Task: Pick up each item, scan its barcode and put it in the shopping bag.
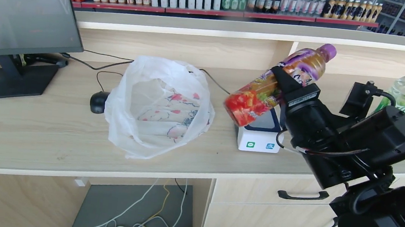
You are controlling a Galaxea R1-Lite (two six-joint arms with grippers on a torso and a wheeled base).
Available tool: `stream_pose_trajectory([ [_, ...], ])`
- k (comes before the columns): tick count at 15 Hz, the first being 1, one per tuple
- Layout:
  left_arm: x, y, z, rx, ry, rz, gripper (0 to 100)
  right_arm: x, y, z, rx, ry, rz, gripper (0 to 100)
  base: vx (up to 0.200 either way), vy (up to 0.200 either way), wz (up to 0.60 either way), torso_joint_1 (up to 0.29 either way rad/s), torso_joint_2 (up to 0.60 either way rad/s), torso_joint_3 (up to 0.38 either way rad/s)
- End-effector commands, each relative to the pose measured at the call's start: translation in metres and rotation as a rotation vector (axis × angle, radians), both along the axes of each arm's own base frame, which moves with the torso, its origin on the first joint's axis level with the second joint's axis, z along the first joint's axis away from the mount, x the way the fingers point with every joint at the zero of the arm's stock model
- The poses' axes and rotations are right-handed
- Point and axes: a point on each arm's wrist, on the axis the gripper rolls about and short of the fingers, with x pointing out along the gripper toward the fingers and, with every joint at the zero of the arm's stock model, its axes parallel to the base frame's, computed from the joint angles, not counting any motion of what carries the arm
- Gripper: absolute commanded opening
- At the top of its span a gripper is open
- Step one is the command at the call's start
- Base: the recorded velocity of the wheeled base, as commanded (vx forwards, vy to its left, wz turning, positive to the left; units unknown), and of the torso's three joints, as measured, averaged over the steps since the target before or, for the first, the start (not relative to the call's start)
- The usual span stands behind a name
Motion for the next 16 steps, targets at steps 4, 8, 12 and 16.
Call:
stream_pose_trajectory([
  [4,0.0,0.0,0.0,0.0,-0.001,0.002,100,0.014,-0.005,-0.01,0.148,0.08,0.022,0,0.0,0.0,0.0,0.0,0.0,0.0],
  [8,0.0,0.0,0.0,0.0,-0.001,0.002,100,0.023,-0.009,-0.013,0.264,0.118,0.048,0,0.0,0.0,0.0,0.0,0.0,0.0],
  [12,0.0,0.0,0.0,0.0,-0.001,0.0,100,0.035,-0.029,-0.017,0.255,0.121,-0.014,0,0.0,0.0,0.0,0.0,0.0,0.0],
  [16,0.0,0.0,0.0,0.0,-0.001,0.0,100,0.045,-0.04,-0.035,0.235,0.17,-0.063,0,0.0,0.0,0.0,0.0,0.0,0.0],
])
